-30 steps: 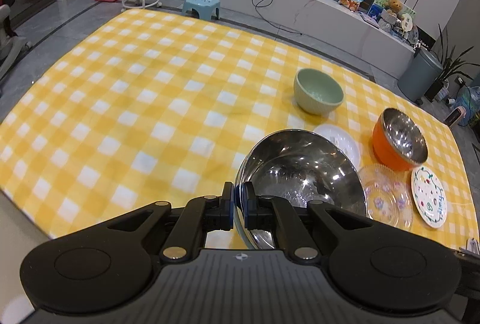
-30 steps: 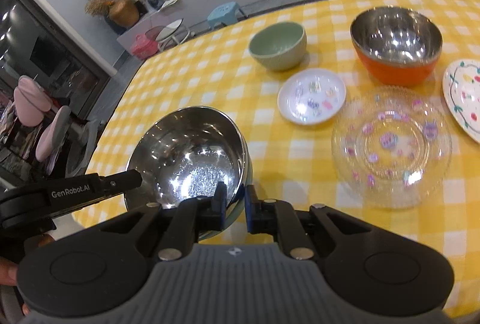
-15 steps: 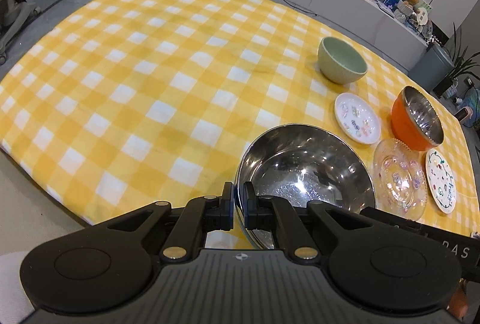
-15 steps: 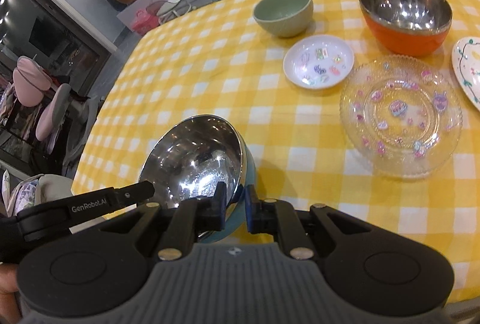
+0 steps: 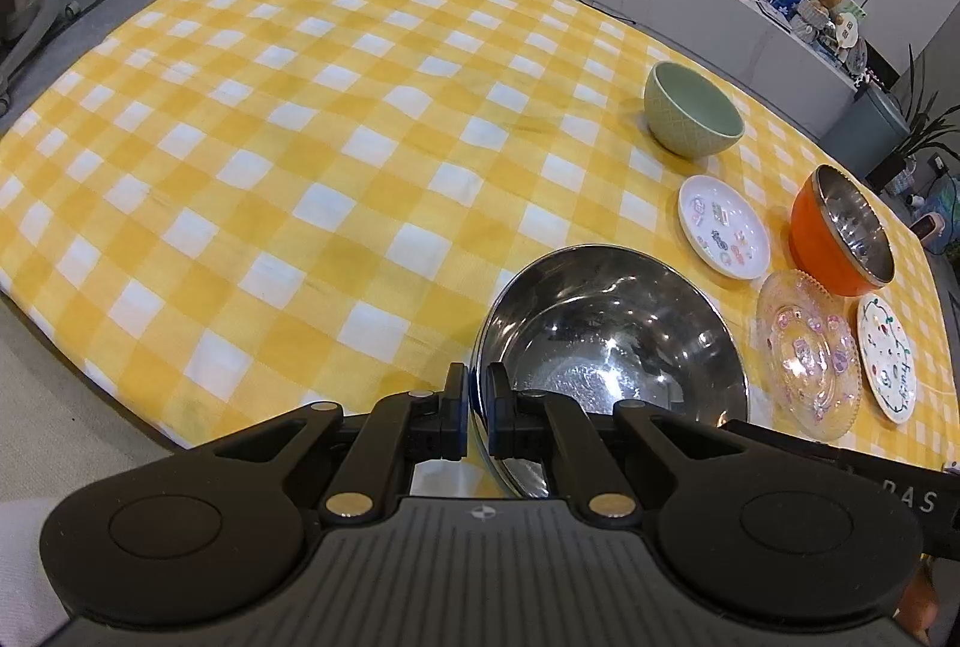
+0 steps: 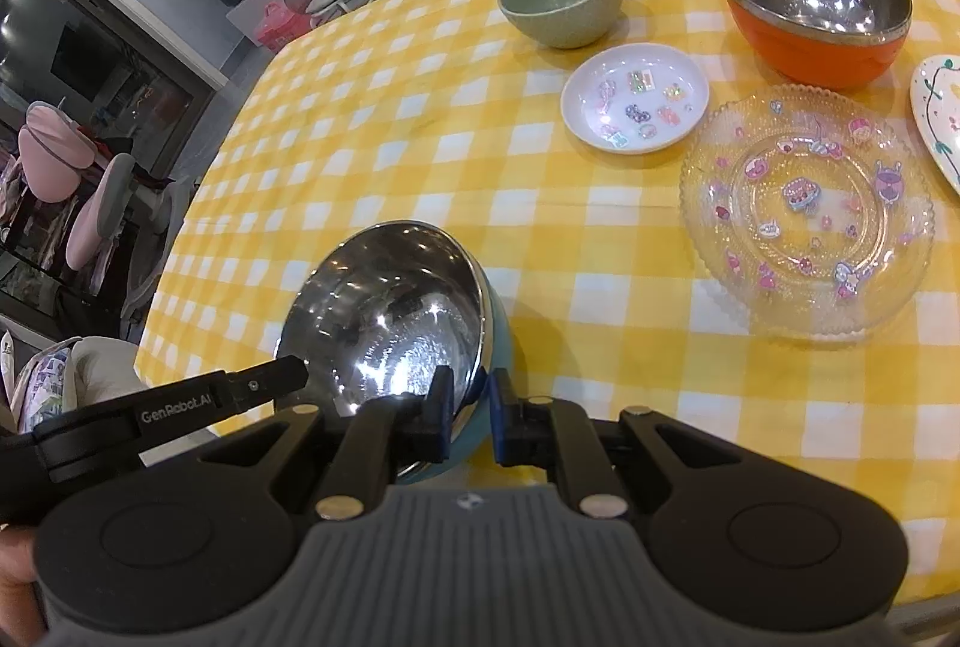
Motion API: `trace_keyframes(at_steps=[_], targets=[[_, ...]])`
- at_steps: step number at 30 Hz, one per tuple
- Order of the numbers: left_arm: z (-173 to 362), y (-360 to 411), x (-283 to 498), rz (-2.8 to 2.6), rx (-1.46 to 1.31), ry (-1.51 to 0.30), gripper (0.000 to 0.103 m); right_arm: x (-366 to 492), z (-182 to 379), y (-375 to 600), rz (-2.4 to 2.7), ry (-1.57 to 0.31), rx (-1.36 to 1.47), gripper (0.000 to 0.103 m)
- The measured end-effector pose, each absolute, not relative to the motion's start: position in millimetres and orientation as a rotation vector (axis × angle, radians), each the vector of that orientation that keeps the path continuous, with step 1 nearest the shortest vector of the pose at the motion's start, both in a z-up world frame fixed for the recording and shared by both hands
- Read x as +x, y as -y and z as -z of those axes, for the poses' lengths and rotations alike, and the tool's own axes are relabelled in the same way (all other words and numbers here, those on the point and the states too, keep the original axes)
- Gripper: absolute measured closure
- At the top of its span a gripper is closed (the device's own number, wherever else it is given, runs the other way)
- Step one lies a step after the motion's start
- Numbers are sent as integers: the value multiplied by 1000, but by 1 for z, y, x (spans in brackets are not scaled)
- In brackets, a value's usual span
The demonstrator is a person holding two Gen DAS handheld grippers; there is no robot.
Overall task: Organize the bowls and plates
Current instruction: 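Lift the blue bowl with both grippers, set it down, open both, then move both grippers to the orange bowl's rim and close on it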
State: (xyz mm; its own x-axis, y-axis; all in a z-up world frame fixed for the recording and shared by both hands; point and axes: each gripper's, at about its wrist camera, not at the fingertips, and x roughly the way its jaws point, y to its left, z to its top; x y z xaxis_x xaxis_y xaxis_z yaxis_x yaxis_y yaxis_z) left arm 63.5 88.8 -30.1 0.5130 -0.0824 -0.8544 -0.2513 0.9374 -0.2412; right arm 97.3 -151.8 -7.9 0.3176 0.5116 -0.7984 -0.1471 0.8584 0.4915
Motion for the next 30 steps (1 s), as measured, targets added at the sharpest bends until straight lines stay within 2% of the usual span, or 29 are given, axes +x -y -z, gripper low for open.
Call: trace_keyframes(at_steps=[6,9,11,12,13,23,30], targets=[[30,-87,64,-96,-343,-1036,97,100,12,153,-443,-1192,373,92],[30,-87,64,-84,-350,-1031,92,101,11,150,-458,-1206,357,88],[27,-88,62,-82,-363,-1017,85,99,7,150,-454,-1188,331,79],[25,-89,61,-85,-368,-1009,81,99,3,150,-450,-1168,312,69],[22,-89,61,-92,-367,-999,80,98,-1,150,-445,-1148,294,67],[-38,-51,68,-25,-267,-828,77,108,-42,199,-340,-943,312,58],[-61,2,89,111,-267,-789,73,121,-53,252,-187,-848,338,53]])
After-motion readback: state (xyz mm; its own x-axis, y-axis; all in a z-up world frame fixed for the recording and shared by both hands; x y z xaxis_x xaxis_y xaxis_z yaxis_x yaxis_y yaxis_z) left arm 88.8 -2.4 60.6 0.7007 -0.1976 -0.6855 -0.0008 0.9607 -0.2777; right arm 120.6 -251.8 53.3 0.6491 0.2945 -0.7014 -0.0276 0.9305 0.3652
